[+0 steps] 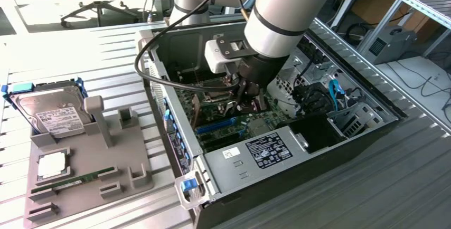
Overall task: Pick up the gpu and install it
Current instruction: 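Insert the gpu into the slot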
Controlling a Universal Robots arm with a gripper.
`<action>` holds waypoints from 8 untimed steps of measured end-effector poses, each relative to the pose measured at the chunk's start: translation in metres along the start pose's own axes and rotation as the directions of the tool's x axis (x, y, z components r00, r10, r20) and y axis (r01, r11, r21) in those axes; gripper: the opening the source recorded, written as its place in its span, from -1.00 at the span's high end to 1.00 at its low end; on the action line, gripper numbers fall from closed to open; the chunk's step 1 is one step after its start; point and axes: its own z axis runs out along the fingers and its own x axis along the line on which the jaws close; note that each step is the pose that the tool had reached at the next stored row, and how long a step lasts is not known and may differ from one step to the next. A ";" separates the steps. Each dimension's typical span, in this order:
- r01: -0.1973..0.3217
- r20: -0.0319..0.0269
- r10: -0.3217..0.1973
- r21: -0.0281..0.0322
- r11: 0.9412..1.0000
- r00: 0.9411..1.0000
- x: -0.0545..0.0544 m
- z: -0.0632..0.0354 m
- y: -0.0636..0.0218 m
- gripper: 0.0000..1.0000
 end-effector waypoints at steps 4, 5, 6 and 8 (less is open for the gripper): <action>-0.001 -0.004 0.001 0.000 1.000 1.000 0.000 0.0016 0.0007 0.47; -0.001 -0.004 0.001 0.000 1.000 1.000 0.000 0.0018 0.0008 0.47; -0.001 -0.004 0.001 0.000 1.000 1.000 0.000 0.0020 0.0008 0.47; -0.001 -0.004 0.001 0.000 1.000 1.000 0.000 0.0025 0.0008 0.47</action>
